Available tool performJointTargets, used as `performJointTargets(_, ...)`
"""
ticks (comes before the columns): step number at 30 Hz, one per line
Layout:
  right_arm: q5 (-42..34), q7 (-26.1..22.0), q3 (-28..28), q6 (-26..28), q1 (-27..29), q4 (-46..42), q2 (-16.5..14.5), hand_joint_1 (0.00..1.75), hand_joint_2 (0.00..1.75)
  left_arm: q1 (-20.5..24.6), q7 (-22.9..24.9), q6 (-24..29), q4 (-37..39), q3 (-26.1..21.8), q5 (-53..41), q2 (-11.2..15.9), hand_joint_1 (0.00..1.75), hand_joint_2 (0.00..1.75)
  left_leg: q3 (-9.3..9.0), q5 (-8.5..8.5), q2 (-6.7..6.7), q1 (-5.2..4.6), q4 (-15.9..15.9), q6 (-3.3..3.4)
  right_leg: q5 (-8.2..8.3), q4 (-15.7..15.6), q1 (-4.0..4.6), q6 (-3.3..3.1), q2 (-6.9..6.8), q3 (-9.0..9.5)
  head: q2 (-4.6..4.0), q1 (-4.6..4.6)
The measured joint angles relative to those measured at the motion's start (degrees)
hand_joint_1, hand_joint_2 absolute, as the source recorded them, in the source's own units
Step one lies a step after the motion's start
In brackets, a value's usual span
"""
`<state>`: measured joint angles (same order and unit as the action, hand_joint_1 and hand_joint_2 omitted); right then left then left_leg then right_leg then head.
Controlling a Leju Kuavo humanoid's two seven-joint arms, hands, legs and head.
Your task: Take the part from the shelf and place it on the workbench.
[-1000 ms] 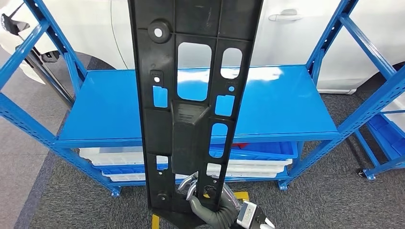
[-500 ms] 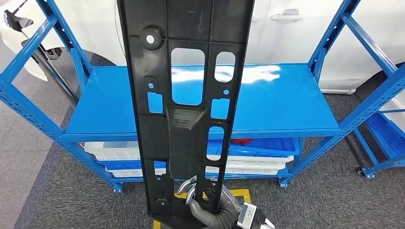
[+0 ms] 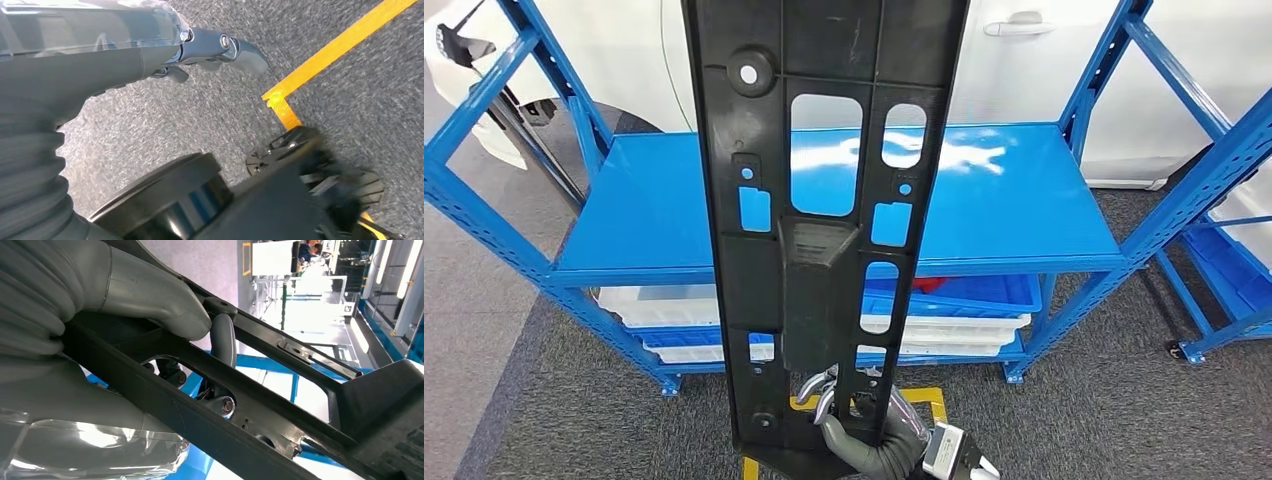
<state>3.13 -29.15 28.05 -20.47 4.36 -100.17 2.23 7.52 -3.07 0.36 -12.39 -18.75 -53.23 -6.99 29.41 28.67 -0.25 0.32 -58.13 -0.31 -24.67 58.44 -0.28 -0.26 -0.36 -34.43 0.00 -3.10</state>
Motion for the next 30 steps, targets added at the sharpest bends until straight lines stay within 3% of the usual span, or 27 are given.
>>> performJointTargets(3,0.0,0.0,0.0,-0.1,0.0,0.0,0.0,1.75,1.75,-0.1,0.0,0.1,0.0,0.0,0.1,0.0,0.00,1.75,0.42,-0.68,-0.02,-0.13,0.5,0.95,0.57,-0.1,-0.05,1.13,0.05,-0.36,0.00,0.01)
performJointTargets(4,0.0,0.0,-0.1,-0.1,0.0,0.0,0.0,1.75,1.75,-0.1,0.0,0.1,0.0,0.0,0.1,0.0,0.00,1.75,0.59,-1.11,0.04,-0.02,0.7,1.37,-0.02,0.5,-0.10,1.45,0.10,-0.68,0.00,0.01)
performJointTargets(6,0.0,0.0,-0.1,-0.1,0.0,0.0,0.0,1.75,1.75,0.0,-0.1,0.2,0.0,0.0,0.1,0.0,0.00,1.75,1.22,-2.01,0.20,0.19,1.0,2.07,-3.57,4.9,-0.25,1.97,0.23,-2.59,0.00,0.02)
performJointTargets(8,0.0,0.0,-0.2,-0.1,0.0,0.0,0.0,1.75,1.75,-0.1,-0.1,0.2,0.0,0.0,0.1,0.0,0.00,1.75,2.28,-2.70,0.26,0.12,0.9,2.27,-8.12,12.7,-0.36,2.32,0.27,-5.61,0.00,0.02)
performJointTargets(9,0.0,0.0,-0.2,-0.1,0.1,0.0,0.0,1.75,1.75,-0.2,-0.1,0.2,0.0,0.0,0.1,0.0,0.00,1.75,2.82,-3.01,0.29,0.08,0.8,2.25,-9.27,15.5,-0.39,2.41,0.27,-6.46,0.00,0.02)
performJointTargets(10,0.0,0.0,-0.2,-0.1,0.1,0.0,0.0,1.75,1.75,-0.2,-0.1,0.2,0.0,0.0,0.1,0.0,0.00,1.75,3.31,-3.28,0.30,0.06,0.7,2.20,-9.34,16.3,-0.42,2.42,0.27,-6.26,0.00,0.02)
performJointTargets(11,0.0,0.0,-0.2,-0.1,0.1,0.0,0.0,1.75,1.75,-0.3,-0.1,0.2,0.0,0.0,0.1,0.0,0.00,1.75,3.72,-3.51,0.28,0.05,0.6,2.12,-8.39,14.6,-0.44,2.34,0.26,-4.77,0.00,0.02)
performJointTargets(13,0.0,0.0,-0.2,-0.1,0.1,0.0,0.0,1.75,1.75,-0.3,-0.1,0.2,0.0,0.0,0.0,-0.1,0.00,1.75,4.24,-3.82,0.22,0.05,0.2,1.88,-5.60,6.3,-0.39,1.88,0.26,0.56,0.00,0.02)
performJointTargets(15,0.0,0.0,-0.2,-0.1,0.0,0.0,0.0,1.75,1.75,-0.2,-0.1,0.2,0.0,0.0,0.0,-0.1,0.00,1.75,4.55,-4.09,0.19,-0.10,0.0,1.43,-4.10,0.2,-0.12,1.25,0.29,3.94,0.00,0.01)
performJointTargets(17,0.0,0.0,-0.2,-0.1,0.0,0.0,0.0,1.75,1.75,-0.2,-0.1,0.2,0.0,0.0,0.0,-0.1,0.00,1.75,4.72,-4.49,0.20,-0.20,0.0,0.78,-3.60,-0.6,0.17,0.66,0.33,4.10,0.00,0.01)
performJointTargets(19,0.0,0.0,-0.3,-0.1,0.0,0.0,0.0,1.75,1.75,-0.2,-0.2,0.1,0.0,0.0,-0.1,-0.2,0.00,1.75,5.05,-4.29,0.17,-0.17,-0.3,0.12,-2.88,-0.9,-0.10,-0.05,0.22,3.75,0.00,0.01)
performJointTargets(21,0.1,0.1,-0.3,0.0,0.0,0.0,-0.1,1.75,1.75,-0.2,-0.3,0.0,0.0,0.0,-0.1,-0.1,0.00,1.75,6.58,-1.17,0.14,-0.08,-4.0,-0.46,-2.01,-1.2,-0.40,-0.73,0.03,3.09,0.00,0.01)
performJointTargets(23,0.3,0.3,-0.3,0.2,0.2,0.0,-0.1,1.75,1.75,-0.2,-0.5,0.0,0.0,0.0,-0.1,-0.1,0.00,1.75,9.14,3.67,0.13,0.08,-11.5,-0.95,-1.32,-1.2,-0.32,-0.99,-0.08,2.15,0.00,0.00)
performJointTargets(24,0.4,0.3,-0.4,0.3,0.3,0.0,-0.1,1.75,1.75,-0.1,-0.5,0.0,0.0,0.0,-0.1,-0.1,0.00,1.75,9.98,5.23,0.14,0.14,-14.7,-1.12,-1.01,-1.1,-0.28,-0.98,-0.12,1.69,0.00,0.00)
performJointTargets(25,0.4,0.4,-0.4,0.5,0.4,0.0,-0.1,1.75,1.75,-0.1,-0.5,0.1,0.0,0.0,-0.2,-0.1,0.00,1.75,9.93,5.72,0.14,0.19,-16.1,-1.21,-0.74,-1.0,-0.26,-0.94,-0.14,1.27,0.00,-0.01)
performJointTargets(26,0.4,0.4,-0.4,0.6,0.5,0.0,-0.1,1.75,1.75,-0.1,-0.5,0.1,0.0,0.0,-0.2,-0.1,0.00,1.75,8.73,5.14,0.15,0.24,-15.2,-1.22,-0.51,-0.9,-0.25,-0.86,-0.14,0.92,0.00,-0.01)
performJointTargets(29,0.5,0.3,-0.5,1.0,0.7,-0.1,-0.1,1.75,1.75,-0.3,-0.5,0.1,0.0,0.0,-0.4,-0.1,0.00,1.75,1.28,1.17,0.14,0.24,-3.4,-0.74,0.03,-0.5,-0.19,-0.34,0.02,0.20,0.00,-0.01)
performJointTargets(30,0.5,0.3,-0.6,1.1,0.8,-0.1,-0.1,1.75,1.75,-0.3,-0.5,0.1,0.0,0.1,-0.4,-0.1,0.00,1.75,-0.21,0.51,0.11,0.16,-0.6,-0.43,0.22,-0.3,-0.10,-0.03,0.05,-0.01,0.00,-0.01)
